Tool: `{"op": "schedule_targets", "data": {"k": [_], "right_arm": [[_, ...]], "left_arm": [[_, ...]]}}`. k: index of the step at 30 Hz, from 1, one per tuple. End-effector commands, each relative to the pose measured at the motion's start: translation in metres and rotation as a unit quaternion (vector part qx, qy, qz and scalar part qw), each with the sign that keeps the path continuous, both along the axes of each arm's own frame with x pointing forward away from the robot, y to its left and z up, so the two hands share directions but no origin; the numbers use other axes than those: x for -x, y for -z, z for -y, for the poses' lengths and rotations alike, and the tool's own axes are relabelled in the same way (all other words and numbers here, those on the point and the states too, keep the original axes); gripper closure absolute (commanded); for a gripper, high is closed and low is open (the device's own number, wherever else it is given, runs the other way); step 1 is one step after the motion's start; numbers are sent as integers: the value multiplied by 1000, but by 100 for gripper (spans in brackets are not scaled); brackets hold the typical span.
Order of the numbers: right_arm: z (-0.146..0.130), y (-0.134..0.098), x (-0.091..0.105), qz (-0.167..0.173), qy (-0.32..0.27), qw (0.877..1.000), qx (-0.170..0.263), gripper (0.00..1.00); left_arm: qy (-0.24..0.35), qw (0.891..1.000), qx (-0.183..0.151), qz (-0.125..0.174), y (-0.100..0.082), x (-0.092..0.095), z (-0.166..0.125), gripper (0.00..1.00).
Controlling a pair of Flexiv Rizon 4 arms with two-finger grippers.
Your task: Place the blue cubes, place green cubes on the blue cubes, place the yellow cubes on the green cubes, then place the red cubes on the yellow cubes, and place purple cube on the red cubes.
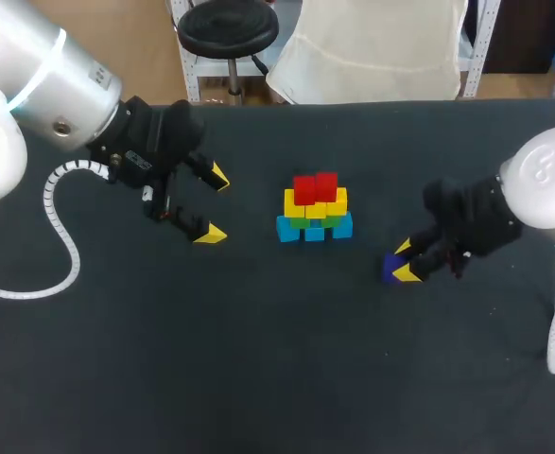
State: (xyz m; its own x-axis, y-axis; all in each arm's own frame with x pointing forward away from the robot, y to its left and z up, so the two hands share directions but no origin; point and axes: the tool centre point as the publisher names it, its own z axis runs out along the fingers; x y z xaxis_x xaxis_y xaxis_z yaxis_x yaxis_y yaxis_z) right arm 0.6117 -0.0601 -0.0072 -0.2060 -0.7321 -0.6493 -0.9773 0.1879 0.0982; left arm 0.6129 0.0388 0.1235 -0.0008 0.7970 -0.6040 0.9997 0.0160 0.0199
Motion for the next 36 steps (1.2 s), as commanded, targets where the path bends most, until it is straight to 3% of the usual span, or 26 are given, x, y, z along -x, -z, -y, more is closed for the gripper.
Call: {"op": "schedule_targets", "data": {"k": [1,6,21,29,36], "right_arm": [[1,-4,-3,0,-1,1000,-7,100],[2,-26,-9,9,-5,1000,-23,100],[-26,-116,-69,43,-90,993,69,100],[-51,-137,-84,54,-114,989,71,100],[-67,-139,-92,57,-115,991,44,100]], "left_arm": [[1,1000,1,1,0,0,-1,0],[1,1000,1,1,0,0,-1,0],[1,1000,1,1,0,0,-1,0],[1,1000,1,1,0,0,-1,0],[1,1000,1,1,0,0,-1,0]]}}
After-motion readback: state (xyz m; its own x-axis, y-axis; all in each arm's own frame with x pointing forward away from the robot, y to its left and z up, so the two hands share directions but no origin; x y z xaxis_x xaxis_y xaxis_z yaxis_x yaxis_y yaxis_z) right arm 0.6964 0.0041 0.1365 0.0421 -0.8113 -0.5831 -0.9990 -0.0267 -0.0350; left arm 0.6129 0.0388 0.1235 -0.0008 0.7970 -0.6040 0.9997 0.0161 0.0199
